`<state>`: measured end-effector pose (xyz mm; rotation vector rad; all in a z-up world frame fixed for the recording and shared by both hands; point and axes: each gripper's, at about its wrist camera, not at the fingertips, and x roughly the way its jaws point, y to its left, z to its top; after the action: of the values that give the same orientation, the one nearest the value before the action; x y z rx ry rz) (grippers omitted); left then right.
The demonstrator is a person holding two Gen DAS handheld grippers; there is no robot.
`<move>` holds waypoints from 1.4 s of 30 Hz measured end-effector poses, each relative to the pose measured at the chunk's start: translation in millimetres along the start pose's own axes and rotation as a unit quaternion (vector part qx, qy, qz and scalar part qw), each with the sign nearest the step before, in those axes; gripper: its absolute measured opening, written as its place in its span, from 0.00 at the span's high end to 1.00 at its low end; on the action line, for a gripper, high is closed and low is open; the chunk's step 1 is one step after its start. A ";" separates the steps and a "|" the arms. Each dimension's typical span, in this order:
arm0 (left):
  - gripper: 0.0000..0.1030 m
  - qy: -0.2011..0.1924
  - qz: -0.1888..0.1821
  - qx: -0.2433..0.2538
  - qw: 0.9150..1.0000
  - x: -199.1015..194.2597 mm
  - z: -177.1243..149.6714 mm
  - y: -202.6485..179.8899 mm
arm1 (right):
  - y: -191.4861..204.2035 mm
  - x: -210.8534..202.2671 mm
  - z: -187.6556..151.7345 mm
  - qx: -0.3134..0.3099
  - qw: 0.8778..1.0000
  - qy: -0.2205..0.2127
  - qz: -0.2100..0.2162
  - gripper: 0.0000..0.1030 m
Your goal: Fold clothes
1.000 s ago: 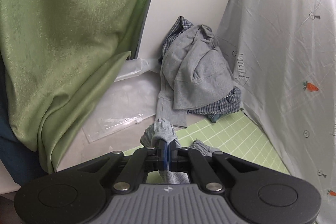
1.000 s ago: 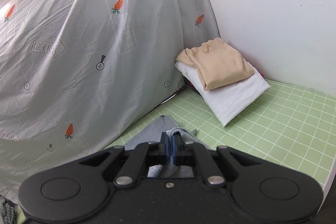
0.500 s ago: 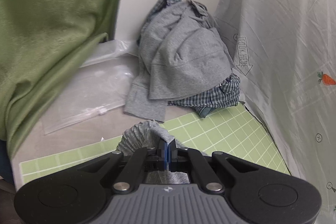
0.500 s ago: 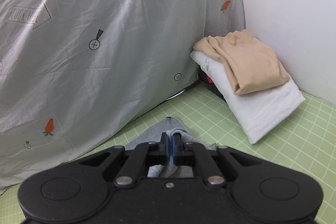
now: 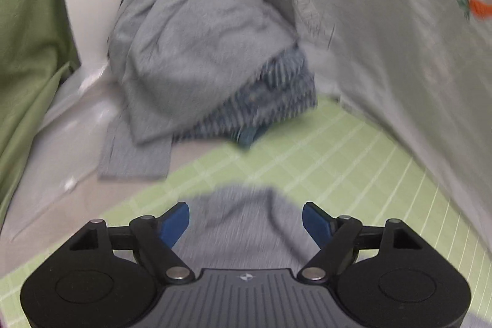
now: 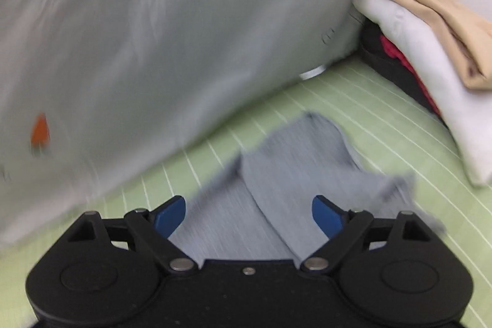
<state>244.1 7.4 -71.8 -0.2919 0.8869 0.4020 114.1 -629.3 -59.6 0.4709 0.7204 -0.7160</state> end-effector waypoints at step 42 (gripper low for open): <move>0.21 0.123 -0.141 0.154 0.970 -118.9 -216.6 -77.2 | -83.8 -129.9 -128.8 -0.126 0.986 0.041 0.098 0.51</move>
<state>63.0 -175.2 -101.0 -0.1796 1.1171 -0.0399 -71.6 -551.8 -62.8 0.3359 0.8177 -0.4158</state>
